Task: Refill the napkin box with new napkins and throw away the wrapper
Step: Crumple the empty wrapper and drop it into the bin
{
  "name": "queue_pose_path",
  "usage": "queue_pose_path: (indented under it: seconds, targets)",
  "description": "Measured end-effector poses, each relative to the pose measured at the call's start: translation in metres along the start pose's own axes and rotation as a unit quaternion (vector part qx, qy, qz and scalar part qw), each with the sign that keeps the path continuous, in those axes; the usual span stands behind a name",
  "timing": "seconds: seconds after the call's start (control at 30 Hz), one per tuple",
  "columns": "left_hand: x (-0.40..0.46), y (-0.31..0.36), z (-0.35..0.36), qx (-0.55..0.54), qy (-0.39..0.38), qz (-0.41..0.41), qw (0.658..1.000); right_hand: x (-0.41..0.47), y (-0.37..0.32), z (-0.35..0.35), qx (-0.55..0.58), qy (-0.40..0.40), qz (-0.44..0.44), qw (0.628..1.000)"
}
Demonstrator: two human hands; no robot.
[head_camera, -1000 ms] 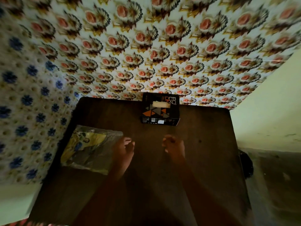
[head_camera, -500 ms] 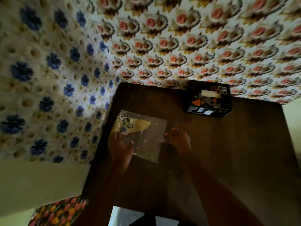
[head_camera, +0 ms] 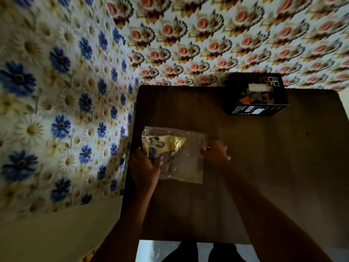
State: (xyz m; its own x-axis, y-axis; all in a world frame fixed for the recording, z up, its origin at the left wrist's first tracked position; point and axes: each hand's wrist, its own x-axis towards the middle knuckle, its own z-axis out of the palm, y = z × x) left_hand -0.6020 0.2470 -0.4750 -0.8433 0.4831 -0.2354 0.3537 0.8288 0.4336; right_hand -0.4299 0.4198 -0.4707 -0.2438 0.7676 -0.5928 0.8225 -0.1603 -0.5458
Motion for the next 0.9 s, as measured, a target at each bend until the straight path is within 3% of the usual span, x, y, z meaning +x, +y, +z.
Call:
queue_pose_path:
  seconds: [0.37, 0.53, 0.63, 0.73, 0.9]
  targets:
    - [-0.028, 0.012, -0.001, -0.054, -0.100, 0.094, 0.989, -0.029, 0.007, 0.000, 0.104, 0.041, -0.078, 0.991]
    - [-0.056, 0.031, 0.006, 0.009, 0.006, 0.104, 0.995, -0.042, 0.014, -0.017, 0.093, 0.019, -0.119, 0.988]
    - [-0.072, 0.050, 0.010, -0.012, 0.045, 0.193, 0.980, -0.055, 0.014, -0.032, 0.057, 0.008, -0.158, 0.986]
    - [-0.088, 0.075, 0.008, -0.118, -0.112, 0.192, 0.968, -0.061, 0.014, -0.049, 0.008, -0.023, -0.175, 0.984]
    - [-0.124, 0.115, 0.006, -0.143, -0.313, 0.145, 0.928, -0.067, 0.030, -0.082, 0.029, -0.005, -0.196, 0.980]
